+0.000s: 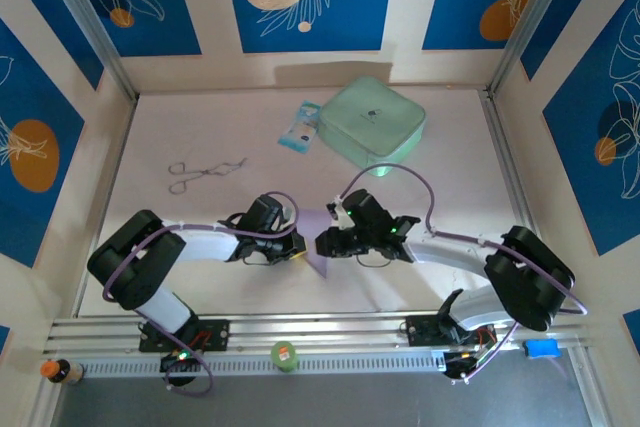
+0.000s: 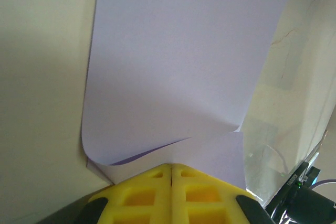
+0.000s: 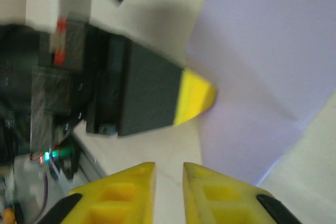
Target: Fold a paper plane with a square sheet of paper (pick it up from the middle)
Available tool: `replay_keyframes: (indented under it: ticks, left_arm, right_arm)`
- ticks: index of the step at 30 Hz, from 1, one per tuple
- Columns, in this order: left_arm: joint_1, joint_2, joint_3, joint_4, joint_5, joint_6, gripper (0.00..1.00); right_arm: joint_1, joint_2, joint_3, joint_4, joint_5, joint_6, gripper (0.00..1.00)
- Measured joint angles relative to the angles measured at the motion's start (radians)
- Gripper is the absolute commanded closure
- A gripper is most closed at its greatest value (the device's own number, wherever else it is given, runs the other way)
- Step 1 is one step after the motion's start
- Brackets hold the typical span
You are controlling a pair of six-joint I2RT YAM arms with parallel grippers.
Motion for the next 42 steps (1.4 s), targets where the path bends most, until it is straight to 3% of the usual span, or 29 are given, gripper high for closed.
replay_keyframes:
  ticks: [8, 20, 42]
  left_arm:
    - [0.0, 0.0, 0.0, 0.0, 0.0, 0.0, 1.0]
    - [0.0, 0.0, 0.0, 0.0, 0.0, 0.0, 1.0]
    - [0.0, 0.0, 0.0, 0.0, 0.0, 0.0, 1.0]
  right_arm:
    - [0.082, 0.117, 0.096, -0.072, -0.024, -0.012, 0.94]
    - [0.103, 0.255, 0.156, -0.128, 0.014, -0.019, 0.95]
    - [0.076, 0.234, 0.015, 0.027, -0.029, 0.003, 0.92]
